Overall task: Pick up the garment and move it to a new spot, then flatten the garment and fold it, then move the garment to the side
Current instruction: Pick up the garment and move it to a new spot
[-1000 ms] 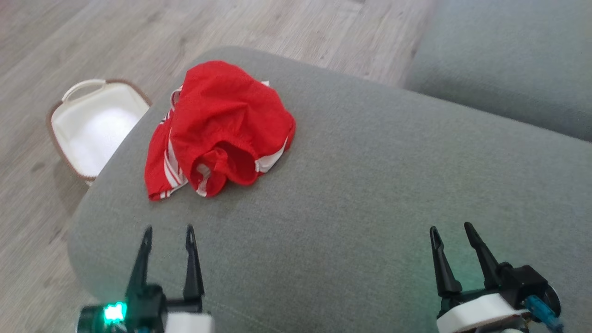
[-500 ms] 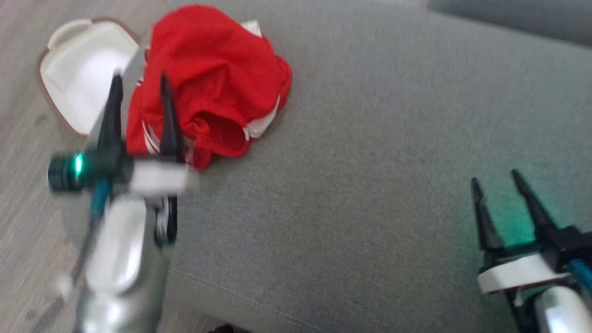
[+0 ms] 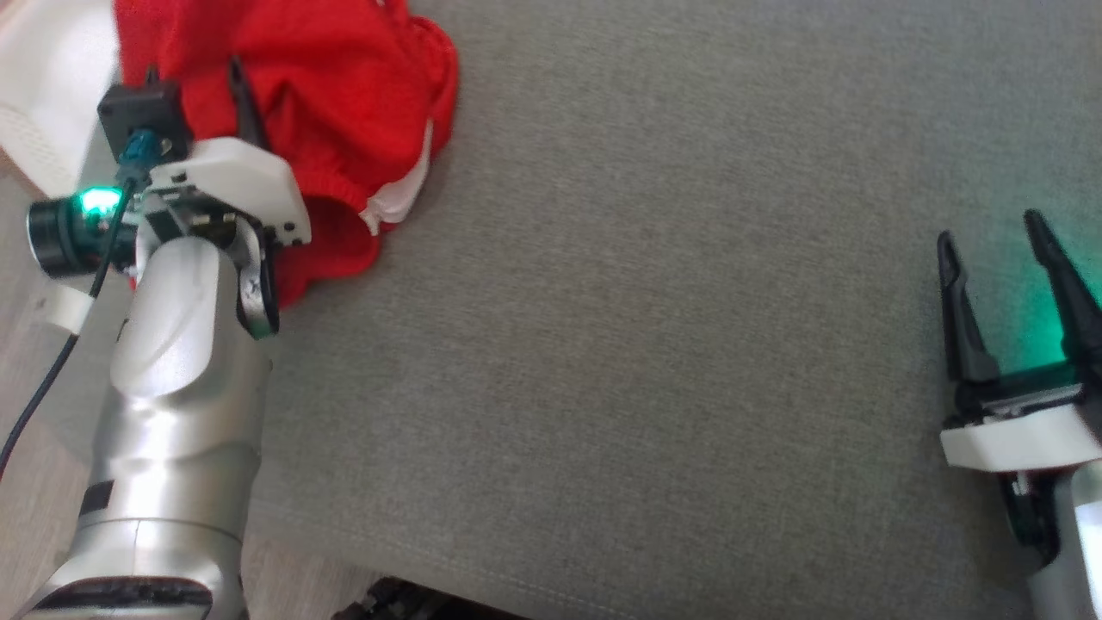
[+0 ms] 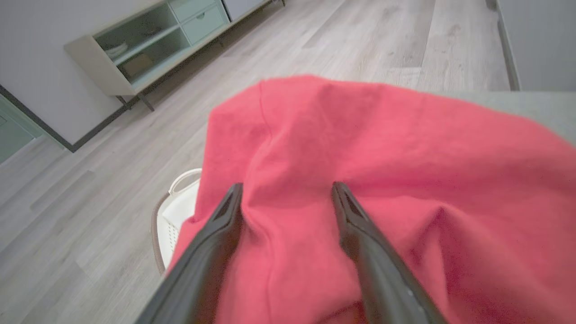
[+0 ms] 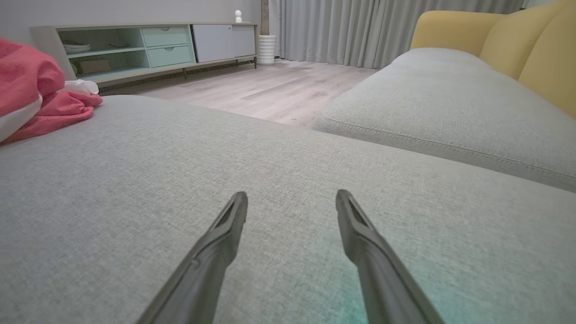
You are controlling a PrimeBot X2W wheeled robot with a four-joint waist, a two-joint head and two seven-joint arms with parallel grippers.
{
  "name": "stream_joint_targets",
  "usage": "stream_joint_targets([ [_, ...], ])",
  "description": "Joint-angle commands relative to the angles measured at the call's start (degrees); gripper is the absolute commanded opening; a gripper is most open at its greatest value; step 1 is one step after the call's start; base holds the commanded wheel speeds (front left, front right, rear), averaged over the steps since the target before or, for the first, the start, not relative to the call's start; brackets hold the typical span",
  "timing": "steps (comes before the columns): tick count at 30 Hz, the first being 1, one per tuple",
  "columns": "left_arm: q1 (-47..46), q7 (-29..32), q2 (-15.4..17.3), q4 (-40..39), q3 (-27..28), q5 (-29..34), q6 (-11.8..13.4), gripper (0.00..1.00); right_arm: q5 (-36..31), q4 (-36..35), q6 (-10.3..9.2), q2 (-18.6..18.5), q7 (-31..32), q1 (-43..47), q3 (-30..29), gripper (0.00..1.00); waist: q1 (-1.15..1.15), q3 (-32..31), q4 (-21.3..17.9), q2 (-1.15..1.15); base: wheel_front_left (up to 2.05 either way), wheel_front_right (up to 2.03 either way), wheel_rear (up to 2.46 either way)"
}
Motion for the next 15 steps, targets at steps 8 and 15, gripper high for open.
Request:
stream_joint_targets([
  [8, -3.07, -5.35, 4.25, 2.04, 1.42, -0.52, -0.93, 0.00, 0.34, -1.49, -0.04, -0.31, -0.49, -0.94, -0.10, 1.00, -0.01, 2.13, -2.71, 0.00, 0.00, 0.00, 0.00],
  [15, -5.31, -10.29, 7.36, -2.63, -1.50, 2.27, -2.57, 0.00, 0.54, -0.06, -0.04, 2.96, -0.49, -1.90, 1.25, 1.00, -0.01, -3.11, -6.50, 0.00, 0.00, 0.00, 0.00],
])
